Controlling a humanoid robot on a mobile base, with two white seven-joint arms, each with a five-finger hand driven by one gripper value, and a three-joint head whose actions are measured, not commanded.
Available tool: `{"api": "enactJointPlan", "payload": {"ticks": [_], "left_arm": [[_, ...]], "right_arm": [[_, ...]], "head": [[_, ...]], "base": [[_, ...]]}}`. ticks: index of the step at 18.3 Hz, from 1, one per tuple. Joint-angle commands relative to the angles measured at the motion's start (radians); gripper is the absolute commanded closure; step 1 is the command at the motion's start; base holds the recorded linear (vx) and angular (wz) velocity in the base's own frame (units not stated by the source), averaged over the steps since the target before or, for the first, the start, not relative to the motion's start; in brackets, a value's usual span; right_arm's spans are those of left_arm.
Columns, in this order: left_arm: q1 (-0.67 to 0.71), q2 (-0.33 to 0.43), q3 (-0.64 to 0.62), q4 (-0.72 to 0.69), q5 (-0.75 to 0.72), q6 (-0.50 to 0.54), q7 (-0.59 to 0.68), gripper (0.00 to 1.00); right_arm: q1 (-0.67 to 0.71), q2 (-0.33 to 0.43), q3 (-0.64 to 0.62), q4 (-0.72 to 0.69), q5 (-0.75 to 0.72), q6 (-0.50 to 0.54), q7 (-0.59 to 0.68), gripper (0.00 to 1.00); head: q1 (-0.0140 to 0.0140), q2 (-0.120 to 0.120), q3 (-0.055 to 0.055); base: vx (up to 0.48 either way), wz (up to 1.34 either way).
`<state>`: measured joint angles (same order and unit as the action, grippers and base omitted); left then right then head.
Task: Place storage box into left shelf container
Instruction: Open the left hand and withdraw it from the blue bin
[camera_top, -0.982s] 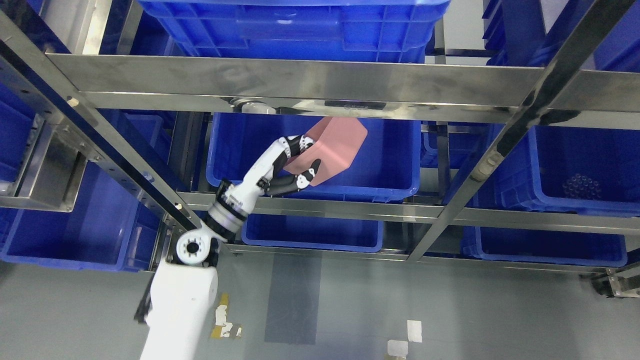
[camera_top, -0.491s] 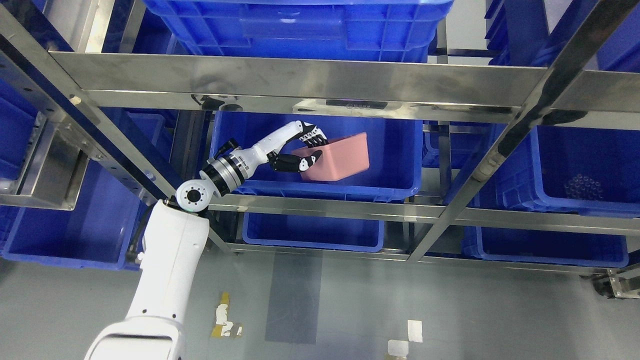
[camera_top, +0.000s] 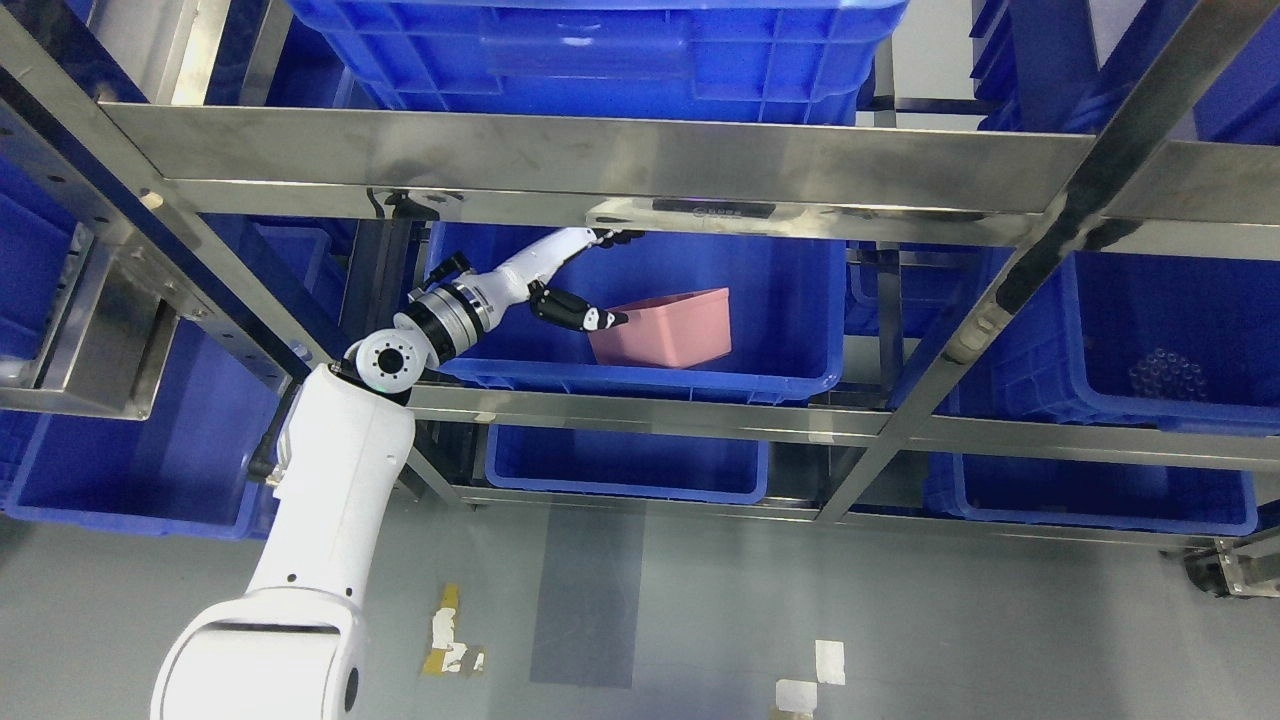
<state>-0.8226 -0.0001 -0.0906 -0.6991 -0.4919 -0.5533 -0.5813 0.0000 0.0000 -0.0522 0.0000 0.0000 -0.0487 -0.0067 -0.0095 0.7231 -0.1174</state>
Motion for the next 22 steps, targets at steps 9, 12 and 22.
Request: {"api": "enactJointPlan", "payload": {"ticks": [9, 12, 22], "left_arm": [[0.394, 0.018, -0.095, -0.655, 0.664, 0.296, 0.246, 0.01], [0.546, 0.018, -0.15, -0.918, 0.662, 0.323, 0.484, 0.01], [0.685, 0.018, -0.104, -0.982, 0.661, 0.231, 0.495, 0.01]], "right_arm": [[-0.003, -0.017, 0.0, -0.017, -0.021, 0.0, 0.004, 0.0], [-0.005, -0.017, 0.0, -0.017, -0.021, 0.0, 0.004, 0.0], [-0.005, -0.017, -0.001, -0.017, -0.021, -0.002, 0.004, 0.0]], "head": [[0.0, 0.0, 0.0], [0.0, 0.0, 0.0], [0.0, 0.0, 0.0]], "base": [[0.0, 0.0], [0.0, 0.0], [0.0, 0.0]]}}
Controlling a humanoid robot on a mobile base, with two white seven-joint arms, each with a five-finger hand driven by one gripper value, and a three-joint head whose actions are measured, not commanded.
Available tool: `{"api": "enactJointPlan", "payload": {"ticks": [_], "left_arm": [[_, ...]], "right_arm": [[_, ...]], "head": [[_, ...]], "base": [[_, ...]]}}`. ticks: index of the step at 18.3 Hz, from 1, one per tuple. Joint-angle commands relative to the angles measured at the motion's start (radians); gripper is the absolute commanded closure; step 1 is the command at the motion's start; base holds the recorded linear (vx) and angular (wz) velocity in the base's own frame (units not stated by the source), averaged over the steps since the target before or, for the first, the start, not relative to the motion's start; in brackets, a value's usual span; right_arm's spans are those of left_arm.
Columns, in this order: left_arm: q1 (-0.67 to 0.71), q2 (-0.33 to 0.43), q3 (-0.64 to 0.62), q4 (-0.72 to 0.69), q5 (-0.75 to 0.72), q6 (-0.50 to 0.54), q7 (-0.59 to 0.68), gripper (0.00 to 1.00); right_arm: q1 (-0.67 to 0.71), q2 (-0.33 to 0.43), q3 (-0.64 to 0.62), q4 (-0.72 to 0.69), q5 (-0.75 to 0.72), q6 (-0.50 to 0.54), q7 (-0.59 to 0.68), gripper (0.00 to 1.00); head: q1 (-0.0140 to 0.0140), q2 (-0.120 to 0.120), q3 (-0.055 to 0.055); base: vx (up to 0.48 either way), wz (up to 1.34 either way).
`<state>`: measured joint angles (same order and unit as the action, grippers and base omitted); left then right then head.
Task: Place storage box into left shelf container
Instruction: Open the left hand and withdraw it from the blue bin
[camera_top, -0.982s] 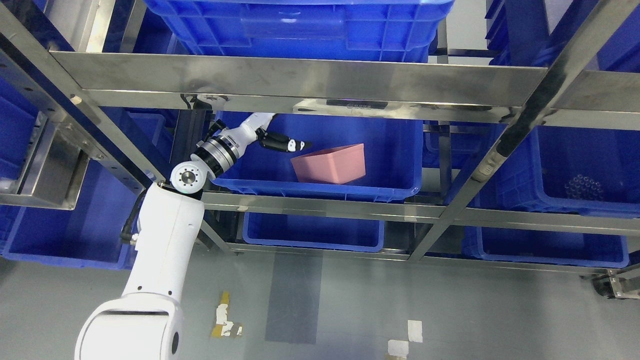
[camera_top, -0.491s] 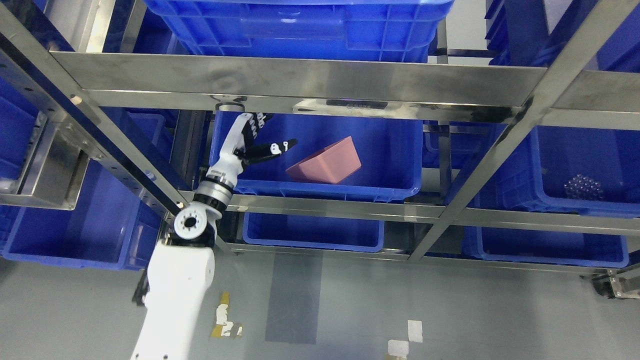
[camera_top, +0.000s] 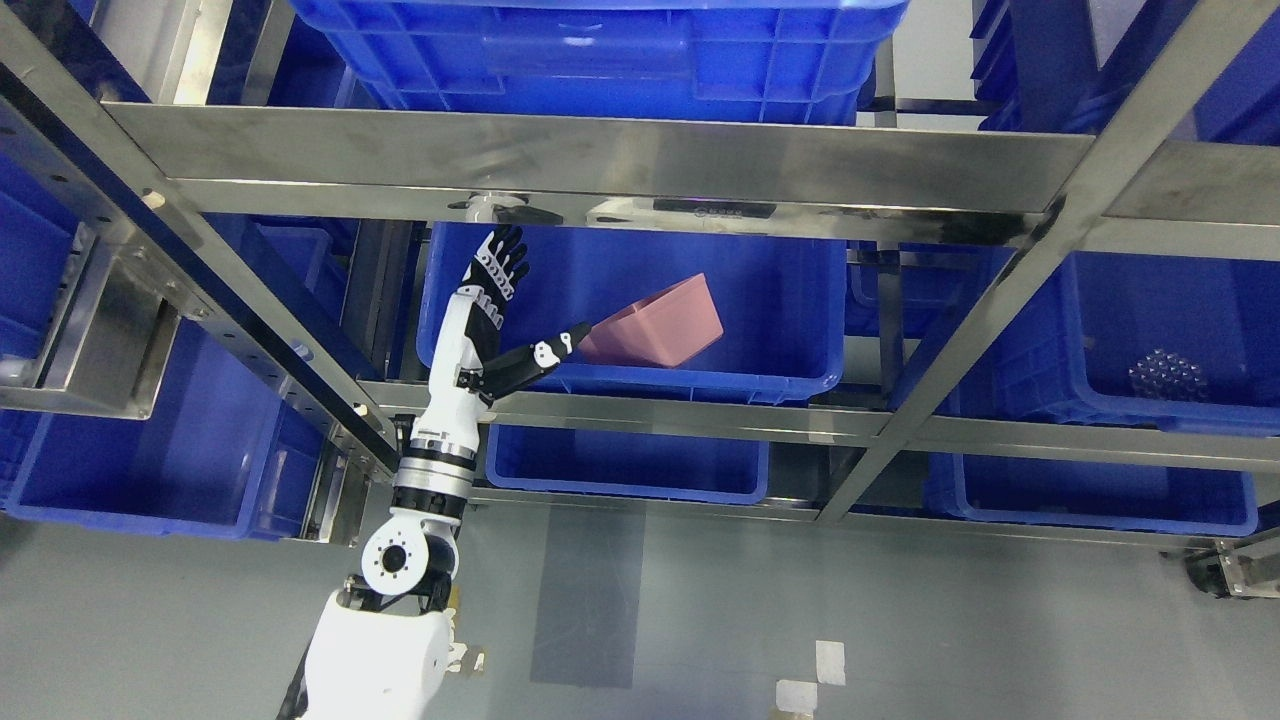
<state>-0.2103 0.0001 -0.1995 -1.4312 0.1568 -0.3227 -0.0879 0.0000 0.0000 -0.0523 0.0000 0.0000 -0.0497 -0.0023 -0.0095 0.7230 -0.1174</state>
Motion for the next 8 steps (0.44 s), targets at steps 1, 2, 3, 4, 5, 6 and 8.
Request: {"api": "enactJointPlan", "payload": {"ticks": [1, 2, 3, 4, 5, 6, 8], "left_arm": [[0.077, 0.017, 0.012, -0.25, 0.012, 0.004, 0.002, 0.01], [0.087, 0.017, 0.014, -0.25, 0.012, 0.004, -0.001, 0.01], [0.1, 0.017, 0.018, -0.25, 0.012, 0.004, -0.001, 0.01], [0.11, 0.017, 0.026, -0.249, 0.012, 0.004, -0.001, 0.01], [0.121, 0.017, 0.034, -0.249, 0.012, 0.004, -0.003, 0.01], [0.129, 0.017, 0.035, -0.249, 0.012, 0.004, -0.001, 0.01], [0.13, 0.017, 0.035, -0.249, 0.012, 0.005, -0.003, 0.01]], "right_arm": [[-0.003, -0.017, 0.0, -0.017, -0.021, -0.001, -0.001, 0.0], [-0.003, -0.017, 0.0, -0.017, -0.021, 0.001, -0.001, 0.0], [-0.005, -0.017, 0.0, -0.017, -0.021, -0.001, -0.001, 0.0], [-0.005, -0.017, -0.001, -0.017, -0.021, 0.001, 0.001, 0.0], [-0.005, -0.017, 0.0, -0.017, -0.021, 0.001, -0.001, 0.0], [-0.005, -0.017, 0.0, -0.017, -0.021, -0.001, -0.001, 0.0], [-0.003, -0.017, 0.0, -0.017, -0.021, 0.001, -0.001, 0.0]], "head": [[0.0, 0.0, 0.0], [0.0, 0.0, 0.0], [0.0, 0.0, 0.0], [0.0, 0.0, 0.0], [0.0, 0.0, 0.0], [0.0, 0.0, 0.0], [0.0, 0.0, 0.0]], "base": [[0.0, 0.0], [0.0, 0.0], [0.0, 0.0], [0.0, 0.0], [0.0, 0.0], [0.0, 0.0], [0.0, 0.0]]}}
